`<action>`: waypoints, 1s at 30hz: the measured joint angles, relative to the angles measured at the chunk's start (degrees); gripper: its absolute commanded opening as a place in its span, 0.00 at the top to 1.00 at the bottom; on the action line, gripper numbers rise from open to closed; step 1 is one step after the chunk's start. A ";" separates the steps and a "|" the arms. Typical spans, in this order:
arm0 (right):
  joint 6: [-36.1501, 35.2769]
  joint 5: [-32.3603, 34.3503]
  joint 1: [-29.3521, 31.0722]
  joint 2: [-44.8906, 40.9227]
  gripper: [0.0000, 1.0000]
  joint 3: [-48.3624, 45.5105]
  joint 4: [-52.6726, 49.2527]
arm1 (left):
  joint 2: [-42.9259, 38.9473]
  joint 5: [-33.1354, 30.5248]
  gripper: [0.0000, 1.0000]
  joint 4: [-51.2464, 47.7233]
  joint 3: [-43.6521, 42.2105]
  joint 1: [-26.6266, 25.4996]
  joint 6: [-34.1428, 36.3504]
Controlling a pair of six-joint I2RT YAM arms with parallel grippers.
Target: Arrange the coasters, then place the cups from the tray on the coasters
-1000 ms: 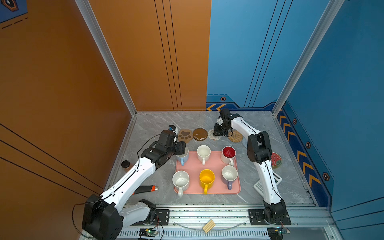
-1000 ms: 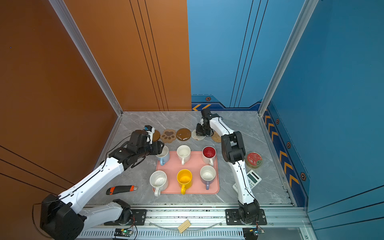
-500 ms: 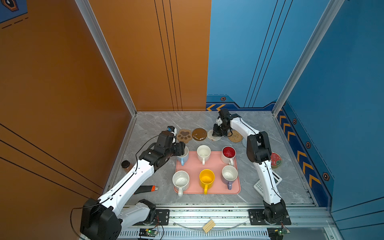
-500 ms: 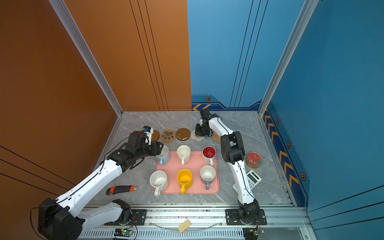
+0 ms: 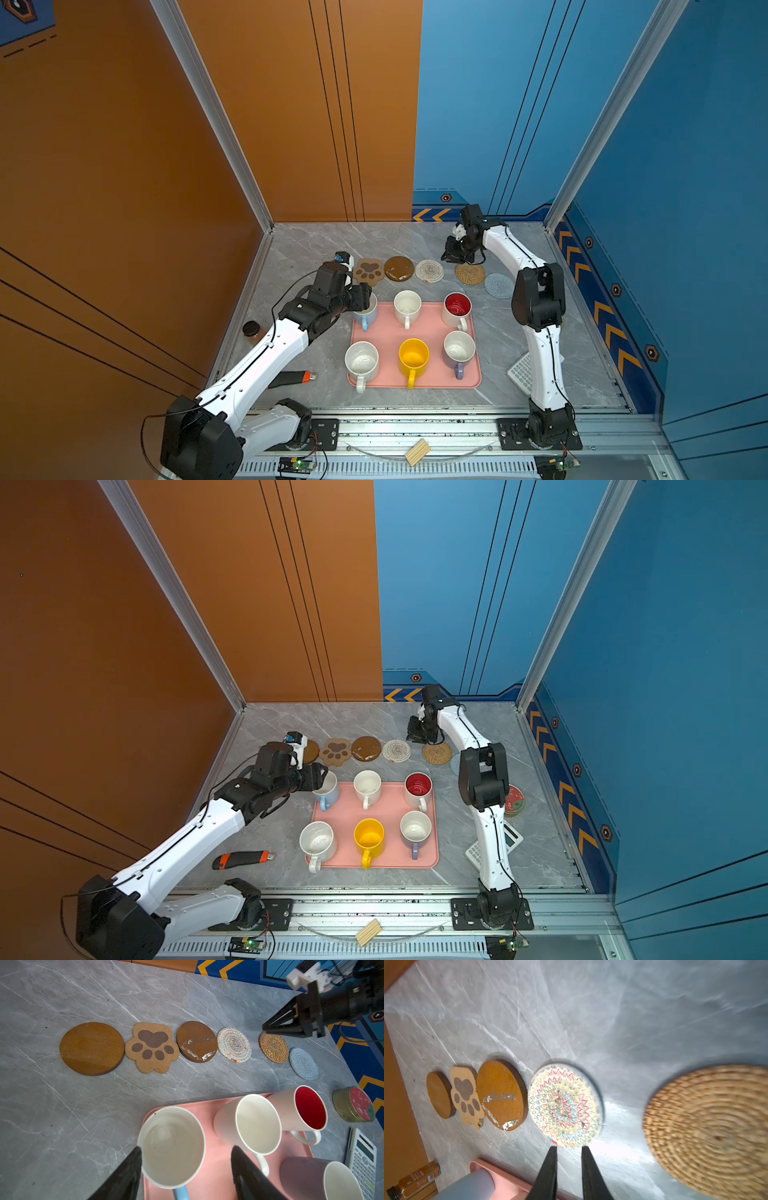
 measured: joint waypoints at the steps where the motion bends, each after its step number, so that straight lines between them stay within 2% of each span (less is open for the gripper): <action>1: -0.22 0.39 -1.03 -1.25 0.81 -0.81 0.02 | 0.13 0.04 0.31 0.00 0.02 0.00 0.00; 9: -2.40 6.08 -6.43 -3.50 0.84 -6.75 -0.42 | 1.49 0.63 0.31 0.15 0.57 0.00 -0.17; 22: -3.04 7.65 -6.45 2.60 0.86 -7.15 -0.59 | 2.80 0.66 0.30 0.39 2.23 -0.55 -0.17; 30: -3.04 8.46 -5.44 2.78 0.87 -7.23 -0.37 | 3.21 0.63 0.30 0.39 2.51 -0.55 -0.15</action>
